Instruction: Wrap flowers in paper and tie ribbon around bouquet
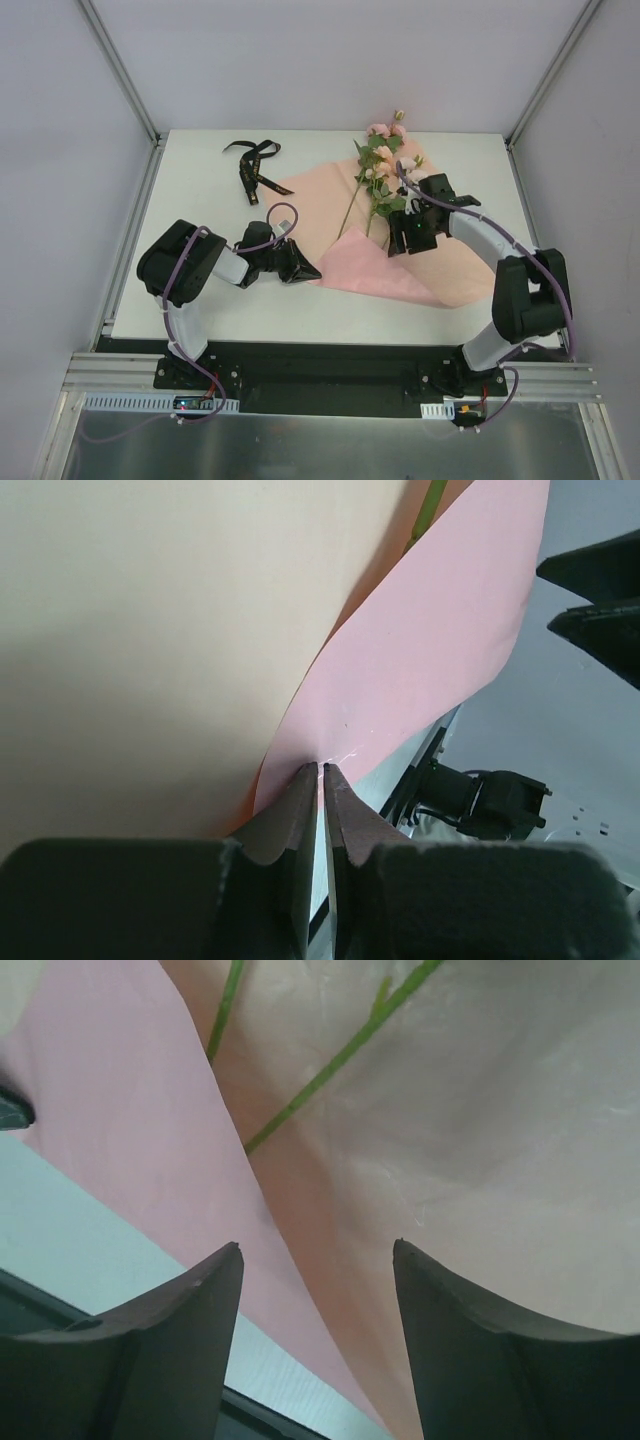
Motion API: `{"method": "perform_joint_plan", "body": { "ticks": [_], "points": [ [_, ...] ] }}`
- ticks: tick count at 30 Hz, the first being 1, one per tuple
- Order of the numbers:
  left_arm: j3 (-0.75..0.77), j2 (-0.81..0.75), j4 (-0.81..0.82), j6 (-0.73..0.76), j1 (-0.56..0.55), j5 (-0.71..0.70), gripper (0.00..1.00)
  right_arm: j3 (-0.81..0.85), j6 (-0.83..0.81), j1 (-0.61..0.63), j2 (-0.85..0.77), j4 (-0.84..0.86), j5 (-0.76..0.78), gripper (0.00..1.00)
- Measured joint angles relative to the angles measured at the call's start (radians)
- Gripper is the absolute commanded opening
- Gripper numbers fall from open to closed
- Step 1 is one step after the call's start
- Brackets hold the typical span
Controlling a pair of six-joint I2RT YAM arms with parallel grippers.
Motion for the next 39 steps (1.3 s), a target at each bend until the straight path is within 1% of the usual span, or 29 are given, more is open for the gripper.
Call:
{"method": "perform_joint_plan", "body": {
  "ticks": [3,5,9,11,12,13,14,16,17,19,20,22,27,30,33,34,36,39],
  "points": [
    [0.0,0.0,0.0,0.002,0.0,0.003,0.08,0.031,-0.048,-0.052,0.084,0.003,-0.136,0.58],
    [0.0,0.002,0.004,0.002,0.0,0.008,0.08,0.039,-0.073,-0.07,0.112,0.002,-0.228,0.58],
    [0.0,0.006,0.011,0.002,0.0,0.021,0.08,0.056,-0.098,-0.072,0.15,0.001,-0.364,0.49],
    [0.0,0.009,0.013,0.002,0.0,0.025,0.08,0.061,-0.101,-0.069,0.169,0.008,-0.406,0.47],
    [0.0,0.013,0.016,0.002,0.0,0.027,0.08,0.061,-0.1,-0.069,0.178,0.011,-0.422,0.41],
    [0.0,0.016,0.02,0.002,0.0,0.03,0.08,0.061,-0.1,-0.069,0.185,0.011,-0.433,0.39],
    [0.0,0.019,0.026,0.002,0.0,0.033,0.08,0.061,-0.098,-0.069,0.189,0.014,-0.441,0.33],
    [0.0,0.022,0.033,0.002,0.0,0.036,0.09,0.061,-0.093,-0.069,0.192,0.022,-0.454,0.25],
    [0.0,0.022,0.034,0.002,0.0,0.037,0.1,0.061,-0.09,-0.069,0.192,0.027,-0.457,0.17],
    [0.0,0.022,0.035,0.002,0.0,0.037,0.12,0.061,-0.082,-0.068,0.192,0.043,-0.462,0.1],
    [0.0,0.022,0.036,0.002,0.0,0.038,0.13,0.062,-0.076,-0.066,0.192,0.048,-0.462,0.05],
    [0.0,0.022,0.037,0.001,0.0,0.039,0.16,0.068,-0.073,-0.062,0.192,0.054,-0.462,0.01],
    [0.0,-0.005,0.015,0.007,0.0,0.04,0.29,0.097,-0.071,-0.034,0.192,0.061,-0.429,0.01],
    [0.0,-0.063,-0.033,0.027,0.0,0.038,0.31,0.117,-0.076,-0.021,0.192,0.063,-0.407,0.0],
    [0.0,-0.134,-0.077,0.042,-0.001,0.029,0.31,0.147,-0.085,-0.02,0.2,0.059,-0.391,0.01],
    [0.003,-0.157,-0.091,0.05,-0.004,0.027,0.29,0.159,-0.09,-0.02,0.207,0.058,-0.387,0.0],
    [0.018,-0.188,-0.122,0.058,-0.013,0.025,0.27,0.178,-0.097,-0.02,0.224,0.059,-0.376,0.0],
    [0.05,-0.196,-0.159,0.076,-0.024,0.023,0.23,0.188,-0.102,-0.02,0.253,0.059,-0.365,0.01]
  ]
}}
